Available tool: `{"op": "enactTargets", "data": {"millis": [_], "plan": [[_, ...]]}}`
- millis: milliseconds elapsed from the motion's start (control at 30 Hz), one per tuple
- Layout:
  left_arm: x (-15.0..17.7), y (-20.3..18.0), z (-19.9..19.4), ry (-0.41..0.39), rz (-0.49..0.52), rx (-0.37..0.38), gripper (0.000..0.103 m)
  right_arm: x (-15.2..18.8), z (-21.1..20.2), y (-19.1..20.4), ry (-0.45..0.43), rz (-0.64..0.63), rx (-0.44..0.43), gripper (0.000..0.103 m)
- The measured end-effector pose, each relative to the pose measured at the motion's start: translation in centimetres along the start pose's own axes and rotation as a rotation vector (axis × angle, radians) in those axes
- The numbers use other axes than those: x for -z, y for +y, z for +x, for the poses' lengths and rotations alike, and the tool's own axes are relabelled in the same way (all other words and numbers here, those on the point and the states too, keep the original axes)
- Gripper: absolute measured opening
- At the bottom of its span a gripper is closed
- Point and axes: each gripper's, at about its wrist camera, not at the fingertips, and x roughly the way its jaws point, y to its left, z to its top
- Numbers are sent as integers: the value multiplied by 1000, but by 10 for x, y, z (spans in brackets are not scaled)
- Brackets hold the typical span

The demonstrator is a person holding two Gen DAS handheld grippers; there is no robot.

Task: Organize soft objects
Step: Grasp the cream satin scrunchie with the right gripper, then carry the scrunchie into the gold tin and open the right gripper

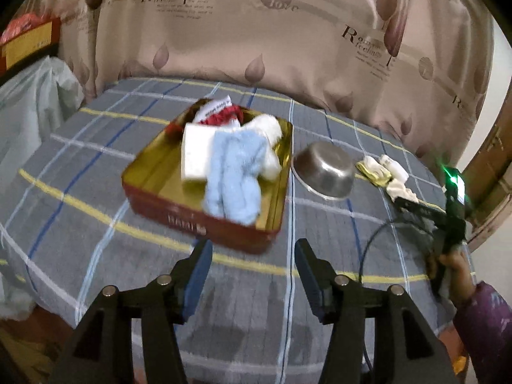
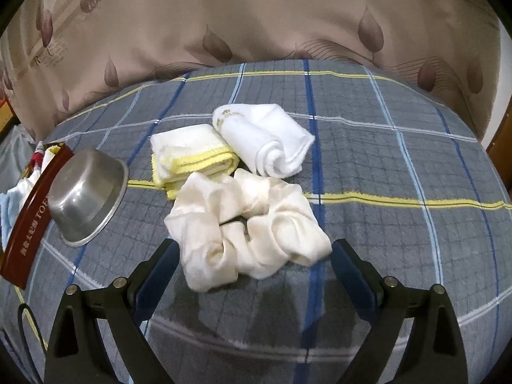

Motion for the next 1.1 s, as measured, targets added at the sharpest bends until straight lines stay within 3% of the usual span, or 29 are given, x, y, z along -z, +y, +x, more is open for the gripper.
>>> {"op": "enactTargets", "data": {"millis": [33, 100, 167, 233, 433, 600, 733, 900, 1100], "plan": [[2, 0, -1, 2, -4, 2, 55, -1, 3, 0, 8, -1, 0, 93], [7, 2, -4, 9, -11, 0, 55, -1, 5, 2, 9, -17, 6, 71], [11, 4, -6, 6, -9, 1, 55, 2, 3, 8, 0, -56, 16, 32], [13, 7, -5, 13, -8, -9, 55, 6, -1, 11, 0, -69, 2, 14], [13, 15, -4, 16, -36, -13, 55, 28, -27, 28, -5, -71, -43, 8], [12, 16, -7, 16, -26, -15, 55, 35, -60, 65, -34, -78, -162, 8], [11, 17, -9, 22, -6, -43, 55, 25, -83, 122, -45, -129, -297, 8], [6, 26, -18, 4, -17, -82, 55, 15, -98, 220, -19, -256, -457, 8], [0, 45, -27, 4, -79, -75, 55, 15, -89, 312, 18, -392, -521, 8]]}}
